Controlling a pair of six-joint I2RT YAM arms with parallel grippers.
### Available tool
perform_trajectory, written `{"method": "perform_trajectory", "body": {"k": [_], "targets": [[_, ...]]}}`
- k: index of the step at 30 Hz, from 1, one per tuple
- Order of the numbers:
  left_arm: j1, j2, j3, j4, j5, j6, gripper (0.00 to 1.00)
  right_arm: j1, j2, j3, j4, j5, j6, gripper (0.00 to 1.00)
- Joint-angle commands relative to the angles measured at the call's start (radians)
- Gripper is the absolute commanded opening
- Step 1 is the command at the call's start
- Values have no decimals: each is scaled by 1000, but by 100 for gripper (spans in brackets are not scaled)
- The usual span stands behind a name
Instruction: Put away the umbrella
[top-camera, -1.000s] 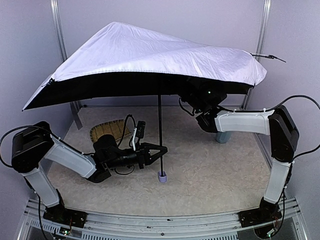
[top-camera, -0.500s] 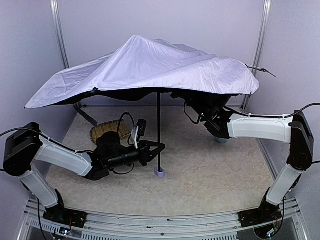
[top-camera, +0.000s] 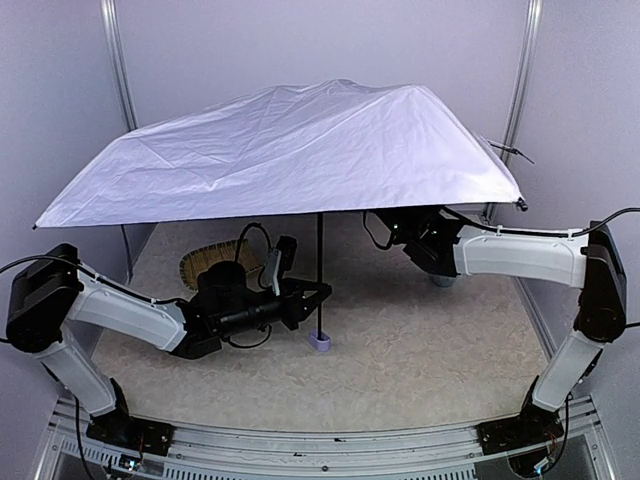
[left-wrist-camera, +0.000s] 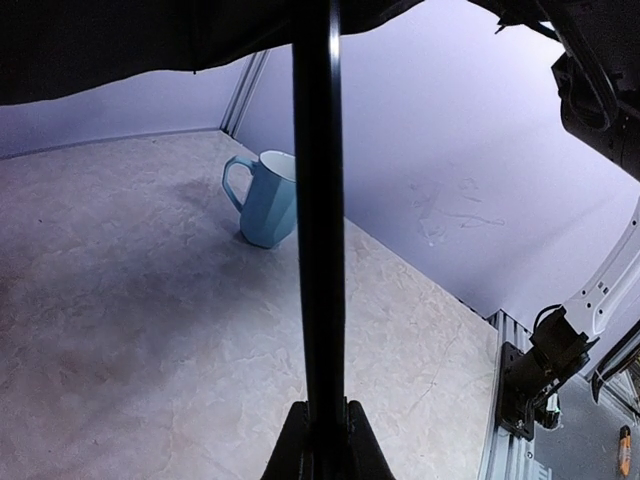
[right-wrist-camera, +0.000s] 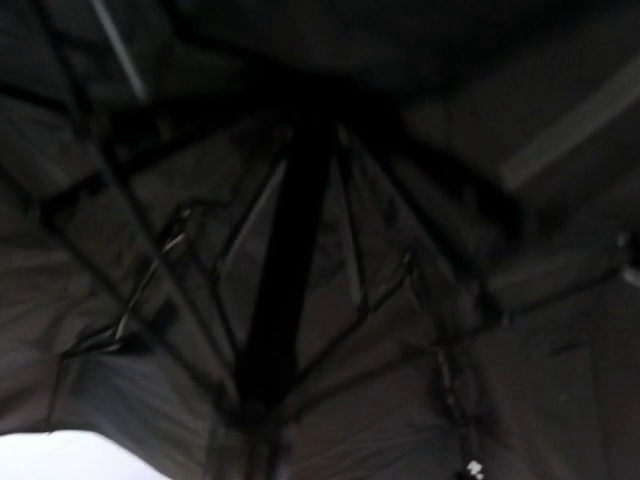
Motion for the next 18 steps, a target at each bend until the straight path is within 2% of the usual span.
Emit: {"method": "perform_trajectory", "body": {"k": [1, 6, 16, 18], "targets": [[-11, -7, 40, 66, -13, 47, 0, 9, 17, 79, -41, 2, -35, 54], [-13, -6, 44, 65, -14, 50, 0, 11, 38, 112, -68, 8, -33, 49], [-14, -7, 49, 69, -13, 52, 0, 11, 72, 139, -107, 5, -7, 53], [-14, -7, 47, 70, -14, 52, 0, 11, 81, 154, -116, 5, -10, 48]]}}
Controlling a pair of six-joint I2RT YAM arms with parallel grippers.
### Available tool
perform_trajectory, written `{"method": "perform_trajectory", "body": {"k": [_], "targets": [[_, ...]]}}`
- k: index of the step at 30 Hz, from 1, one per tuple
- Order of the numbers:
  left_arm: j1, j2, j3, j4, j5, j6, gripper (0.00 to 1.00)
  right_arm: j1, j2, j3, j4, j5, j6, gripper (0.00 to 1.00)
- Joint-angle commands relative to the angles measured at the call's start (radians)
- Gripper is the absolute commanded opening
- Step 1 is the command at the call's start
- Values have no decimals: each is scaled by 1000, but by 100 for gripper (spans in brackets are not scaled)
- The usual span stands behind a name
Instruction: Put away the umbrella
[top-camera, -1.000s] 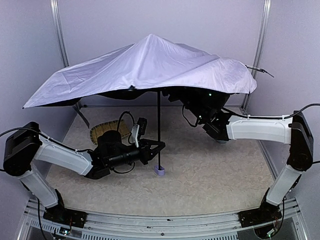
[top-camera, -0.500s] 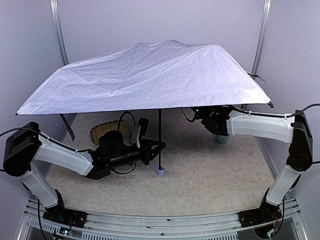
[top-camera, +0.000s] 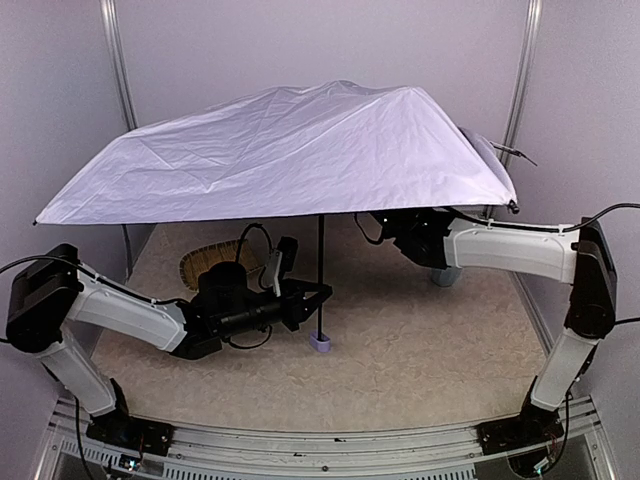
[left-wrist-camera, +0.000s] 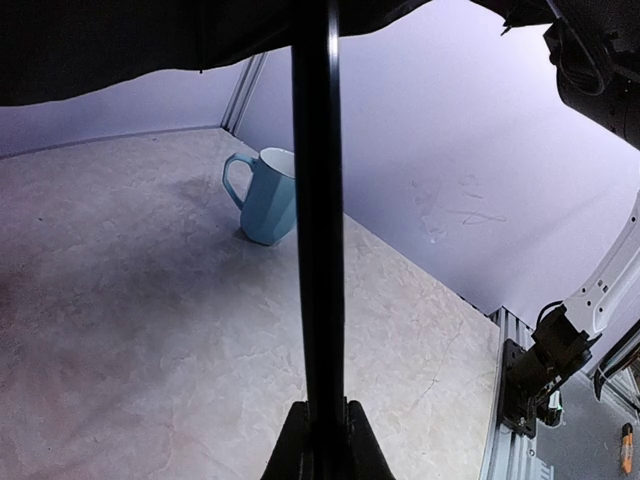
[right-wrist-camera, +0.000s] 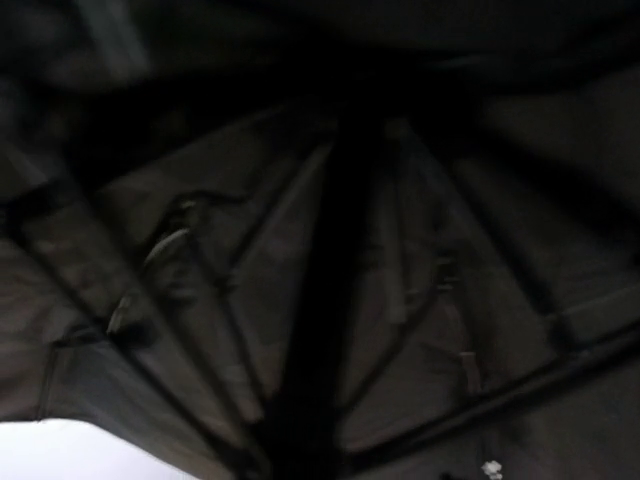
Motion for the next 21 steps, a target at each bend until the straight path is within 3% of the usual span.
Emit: {"method": "perform_trajectory", "body": {"k": [1, 5, 9, 16, 21], "targets": [[-8, -7, 43, 76, -9, 44, 0, 7, 31, 58, -33, 6, 4, 42], [-8, -8, 35, 82, -14, 71, 0, 6, 26, 60, -23, 17, -9, 22], [-8, -5, 13, 98, -27, 87, 0, 6, 5, 54, -33, 19, -19, 18], [-6, 6, -16, 120, -61, 141, 0, 7, -43, 4, -56, -79, -29, 0], [0, -17, -35, 125, -21, 178, 0, 6, -98, -54, -28, -145, -42, 0]]}}
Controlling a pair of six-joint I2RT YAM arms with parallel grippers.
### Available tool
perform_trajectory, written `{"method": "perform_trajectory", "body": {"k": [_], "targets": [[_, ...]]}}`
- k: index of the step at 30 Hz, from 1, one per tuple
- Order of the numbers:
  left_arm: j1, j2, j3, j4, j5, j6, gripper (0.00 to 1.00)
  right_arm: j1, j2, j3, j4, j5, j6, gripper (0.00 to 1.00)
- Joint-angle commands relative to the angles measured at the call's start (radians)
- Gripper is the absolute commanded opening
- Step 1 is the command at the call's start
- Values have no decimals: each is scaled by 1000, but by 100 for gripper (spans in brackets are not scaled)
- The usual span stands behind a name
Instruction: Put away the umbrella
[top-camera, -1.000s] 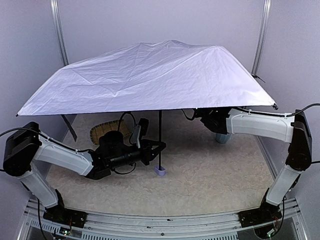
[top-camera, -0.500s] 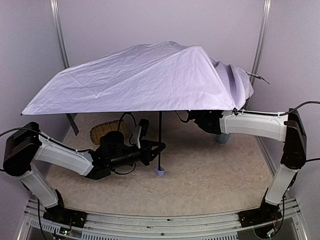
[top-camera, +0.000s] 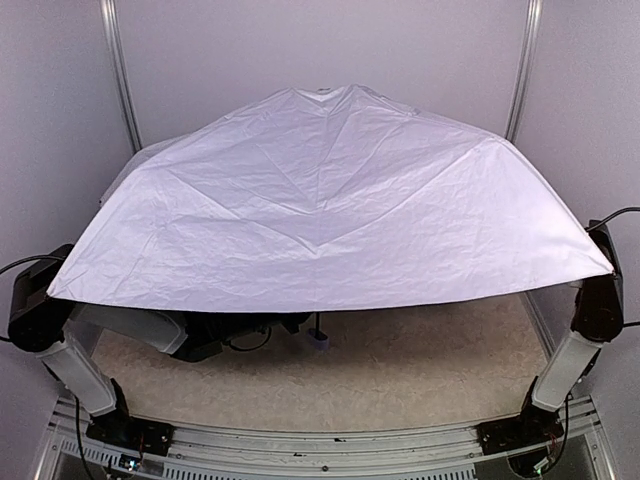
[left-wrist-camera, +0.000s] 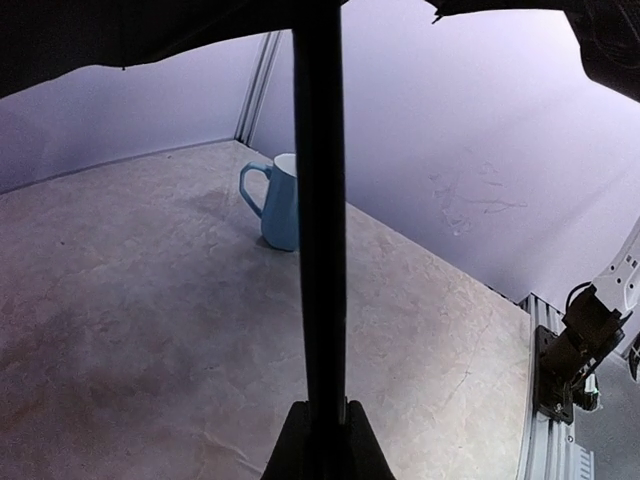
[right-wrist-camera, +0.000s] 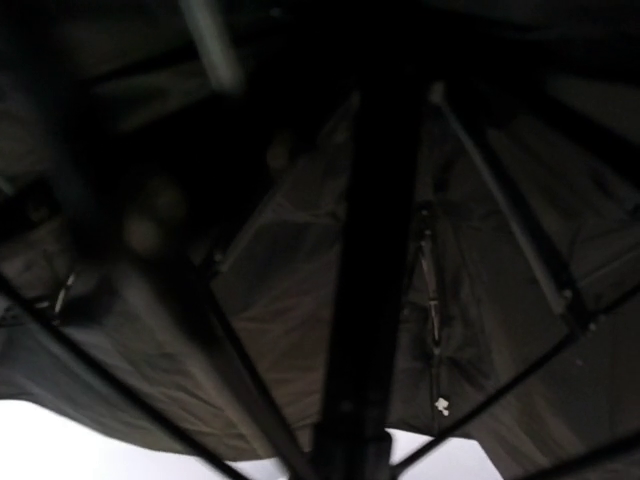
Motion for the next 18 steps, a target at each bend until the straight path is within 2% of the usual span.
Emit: {"method": "perform_trajectory", "body": {"k": [1, 3, 6, 9, 18], "targets": [[0, -35, -17, 89, 24, 90, 0, -15, -82, -49, 3, -98, -79, 0], [-1, -43, -15, 60, -3, 102, 0, -20, -92, -40, 0, -133, -46, 23], [-2, -57, -41, 83, -57, 92, 0, -24, -97, -27, -7, -136, 1, 42], [-4, -65, -52, 119, -79, 66, 0, -24, -93, -26, -4, -113, 33, 46], [-25, -64, 6, 93, -87, 49, 0, -18, -52, -29, -31, -41, 35, 44]]}}
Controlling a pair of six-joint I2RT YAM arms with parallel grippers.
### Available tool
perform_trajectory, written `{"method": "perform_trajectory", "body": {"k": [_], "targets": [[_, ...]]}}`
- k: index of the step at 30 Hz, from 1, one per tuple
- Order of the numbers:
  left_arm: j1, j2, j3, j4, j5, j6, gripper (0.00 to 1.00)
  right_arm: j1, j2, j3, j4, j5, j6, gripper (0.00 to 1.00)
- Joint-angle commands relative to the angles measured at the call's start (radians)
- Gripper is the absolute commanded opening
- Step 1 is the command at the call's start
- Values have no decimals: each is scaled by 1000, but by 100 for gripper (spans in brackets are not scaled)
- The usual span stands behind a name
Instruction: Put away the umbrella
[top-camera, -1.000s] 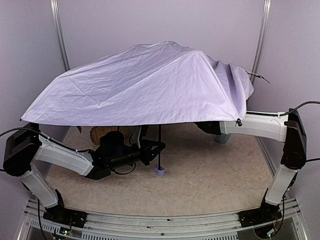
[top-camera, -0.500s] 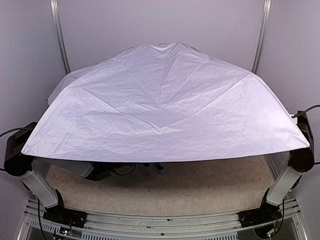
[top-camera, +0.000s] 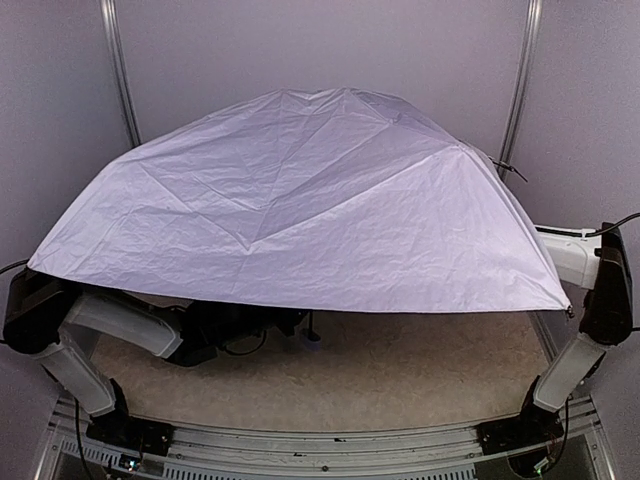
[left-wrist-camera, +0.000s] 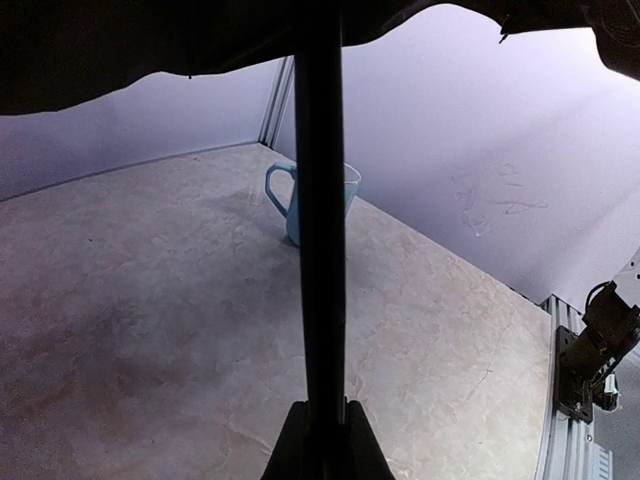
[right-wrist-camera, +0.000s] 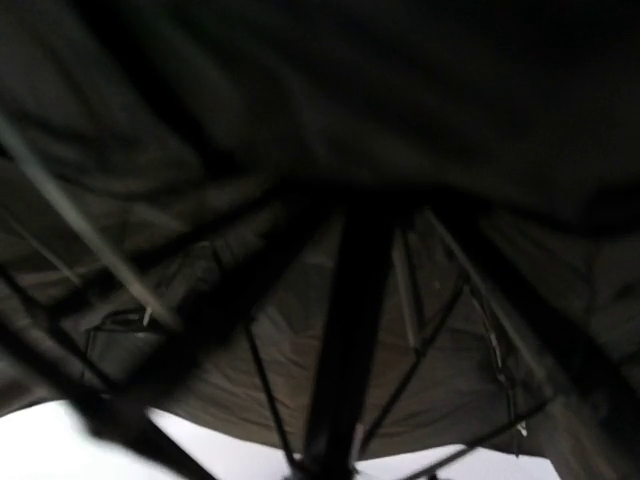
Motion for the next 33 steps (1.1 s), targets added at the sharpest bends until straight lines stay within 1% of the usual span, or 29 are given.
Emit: {"method": "perform_trajectory", "body": {"k": [1, 3, 5, 6, 8, 10, 15, 18, 19, 21, 26, 28, 29, 33], "targets": [[-13, -37, 58, 67, -31, 15, 0, 1, 13, -2, -34, 68, 7, 46], [-13, -40, 63, 58, -41, 15, 0, 4, 7, -16, -39, 89, 7, 49], [-12, -40, 64, 53, -44, 18, 0, 4, 1, -30, -30, 105, 7, 49], [-13, -40, 62, 53, -40, 18, 0, 3, 0, -31, -27, 111, 5, 47], [-14, -40, 56, 60, -27, 24, 0, 4, -1, -30, -27, 116, -2, 37], [-15, -38, 52, 65, -23, 23, 0, 5, 1, -28, -27, 119, -12, 29], [-18, -33, 54, 67, -20, 26, 0, 6, 11, -14, -50, 118, -25, 17], [-16, -43, 57, 67, -19, 57, 0, 6, 13, -13, -65, 74, -20, 8], [-8, -62, 57, 64, -9, 91, 0, 5, 13, -12, -79, 30, -23, 6], [23, -114, 56, 48, 21, 131, 0, 9, 13, -7, -125, -81, -54, 5], [96, -210, 62, 42, 83, 175, 0, 69, 34, -48, -218, -221, -191, 2], [104, -228, 66, 51, 120, 189, 0, 86, 56, -79, -239, -323, -217, 2], [109, -241, 62, 63, 156, 190, 0, 91, 62, -90, -257, -338, -218, 2], [110, -305, 36, 137, 225, 169, 0, 111, 94, -121, -308, -360, -228, 3]]}}
